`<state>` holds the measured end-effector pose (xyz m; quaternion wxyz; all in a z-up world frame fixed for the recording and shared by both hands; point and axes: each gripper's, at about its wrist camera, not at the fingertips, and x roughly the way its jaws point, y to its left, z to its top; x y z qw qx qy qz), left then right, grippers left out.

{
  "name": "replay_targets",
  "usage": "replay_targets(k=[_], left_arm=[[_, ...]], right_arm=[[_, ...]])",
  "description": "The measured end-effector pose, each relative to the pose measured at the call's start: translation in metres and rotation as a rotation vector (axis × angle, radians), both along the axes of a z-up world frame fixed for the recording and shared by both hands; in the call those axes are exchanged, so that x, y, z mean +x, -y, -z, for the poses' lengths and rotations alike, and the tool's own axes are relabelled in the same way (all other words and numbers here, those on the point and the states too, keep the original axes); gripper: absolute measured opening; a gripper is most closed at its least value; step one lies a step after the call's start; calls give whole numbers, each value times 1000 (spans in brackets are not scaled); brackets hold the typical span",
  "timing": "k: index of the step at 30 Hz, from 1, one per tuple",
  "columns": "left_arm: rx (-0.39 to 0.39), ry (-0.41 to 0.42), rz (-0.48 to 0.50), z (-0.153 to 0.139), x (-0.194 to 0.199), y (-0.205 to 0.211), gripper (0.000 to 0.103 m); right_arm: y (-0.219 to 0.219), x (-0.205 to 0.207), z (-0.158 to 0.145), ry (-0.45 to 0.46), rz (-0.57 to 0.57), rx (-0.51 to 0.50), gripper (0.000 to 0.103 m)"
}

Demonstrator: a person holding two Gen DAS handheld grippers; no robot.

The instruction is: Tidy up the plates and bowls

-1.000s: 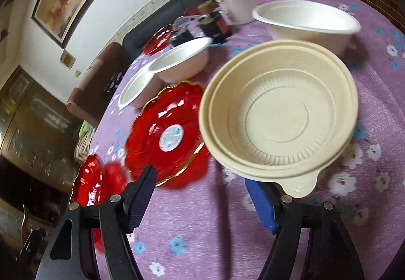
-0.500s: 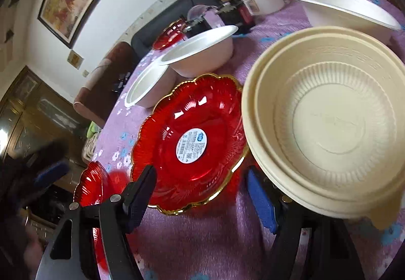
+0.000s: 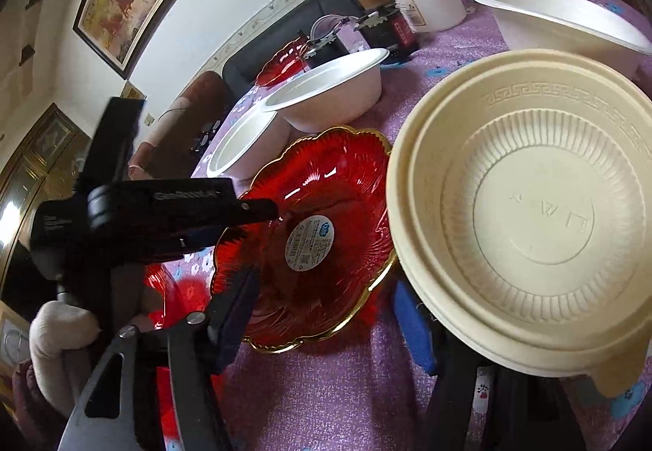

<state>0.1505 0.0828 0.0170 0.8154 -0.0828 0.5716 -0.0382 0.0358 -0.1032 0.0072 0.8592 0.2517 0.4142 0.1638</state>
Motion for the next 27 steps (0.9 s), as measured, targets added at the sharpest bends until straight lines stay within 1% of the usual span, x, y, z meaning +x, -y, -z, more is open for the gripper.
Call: replay_targets(k=[1, 3, 4, 6, 8, 10, 12, 14, 17, 23, 27], left_arm=[[3, 0, 3, 0, 2, 3, 47], [19, 1, 11, 1, 2, 7, 51], [34, 3, 18, 1, 1, 9, 51], [60, 3, 32, 1, -3, 13, 51], [67, 5, 28, -1, -6, 10, 47], [72, 17, 10, -5, -12, 3, 30], [52, 40, -14, -13, -17, -7, 26], [36, 62, -29, -21, -24, -14, 25], [44, 94, -23, -32, -36, -19, 25], [8, 161, -48, -53, -63, -32, 25], [22, 215, -76, -68, -83, -41, 26]], right_arm=[[1, 0, 0, 2, 7, 2, 62], [3, 1, 2, -3, 18, 6, 55], [4, 2, 3, -6, 24, 9, 52], [6, 2, 5, -16, 38, 6, 43], [8, 2, 6, -22, 44, 6, 39], [8, 2, 5, -21, 46, -9, 38], [8, 0, 2, -4, 43, -31, 35], [5, -2, -3, 20, 29, -48, 34], [-3, -6, -7, 49, 5, -76, 34], [-4, -13, -16, 89, -21, -51, 34], [-14, -21, -29, 139, -53, -59, 34]])
